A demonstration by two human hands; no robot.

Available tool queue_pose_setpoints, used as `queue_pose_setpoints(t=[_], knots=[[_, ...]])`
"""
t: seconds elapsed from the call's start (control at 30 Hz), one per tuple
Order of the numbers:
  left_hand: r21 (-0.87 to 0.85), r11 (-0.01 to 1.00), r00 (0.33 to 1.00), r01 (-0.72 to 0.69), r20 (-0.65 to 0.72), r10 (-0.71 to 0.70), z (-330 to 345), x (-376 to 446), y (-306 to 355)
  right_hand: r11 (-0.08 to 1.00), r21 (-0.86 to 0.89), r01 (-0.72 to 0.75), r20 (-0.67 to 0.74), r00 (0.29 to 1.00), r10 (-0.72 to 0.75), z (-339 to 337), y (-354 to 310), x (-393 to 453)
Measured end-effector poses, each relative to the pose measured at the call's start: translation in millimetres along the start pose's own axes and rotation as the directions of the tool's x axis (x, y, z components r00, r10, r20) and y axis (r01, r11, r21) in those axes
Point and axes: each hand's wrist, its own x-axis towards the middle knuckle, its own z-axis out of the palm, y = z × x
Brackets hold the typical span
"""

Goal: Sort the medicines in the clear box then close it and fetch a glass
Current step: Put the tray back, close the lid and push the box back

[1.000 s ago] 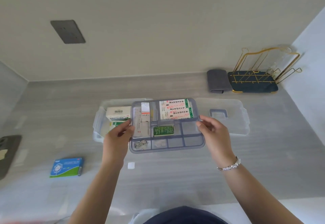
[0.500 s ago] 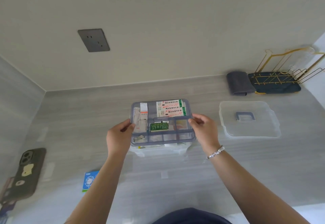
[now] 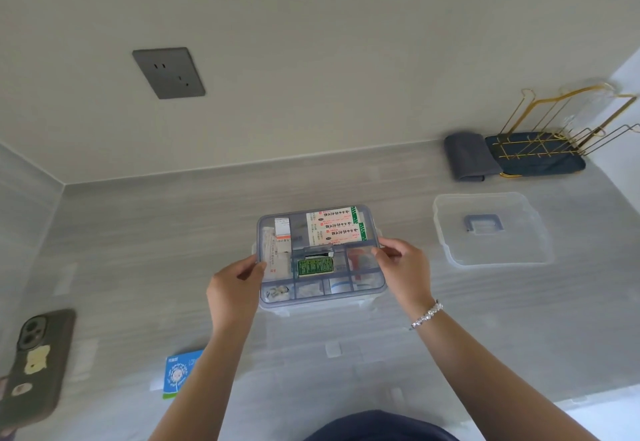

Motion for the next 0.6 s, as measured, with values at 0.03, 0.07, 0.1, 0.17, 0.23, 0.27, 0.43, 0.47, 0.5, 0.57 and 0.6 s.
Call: queue_pose_setpoints(t=[0.03,0.07,0.1,0.17,0.23,0.27,0.43,0.47,0.5,0.57,0.6], knots=[[0.008,1.0,1.0,0.001,0.003,-0.001,1,0,0,1.0,-0.01,0.0,-0.005,1.0,0.0,1,0,0],[0.013,1.0,1.0,0.003,0.001,-0.003,2,1,0,1.0,-0.025,0.003,-0.009,1.0,-0.003,2,1,1],[0.016,1.0,1.0,0.006,-0.003,-0.006,3,1,0,0.999,-0.047,0.007,-0.009,1.0,-0.007,2,1,1],[0.009,1.0,1.0,0.014,-0.013,-0.014,5,2,-1,0.995,-0.102,0.012,-0.002,1.0,-0.012,3,2,3],[-0.006,1.0,1.0,0.025,-0.012,-0.025,6,3,-3,0.993,-0.118,0.014,0.005,1.0,-0.013,3,4,5],[-0.02,0.999,0.999,0.034,-0.008,-0.034,6,4,-4,0.994,-0.11,0.014,0.007,1.0,-0.013,3,5,5],[-0.163,0.979,0.992,0.123,0.051,-0.116,7,6,-11,0.996,-0.049,-0.078,0.02,0.997,0.079,3,9,2],[-0.194,0.971,0.99,0.139,0.06,-0.129,7,6,-12,0.994,-0.031,-0.109,0.038,0.993,0.11,4,10,2],[-0.21,0.967,0.989,0.144,0.061,-0.134,7,6,-11,0.992,-0.016,-0.124,0.051,0.991,0.125,5,12,1],[-0.221,0.964,0.989,0.146,0.065,-0.135,8,7,-10,0.991,0.005,-0.132,0.047,0.99,0.132,6,15,2],[-0.227,0.962,0.987,0.153,0.074,-0.14,9,7,-8,0.99,0.014,-0.139,0.036,0.99,0.138,5,17,3]])
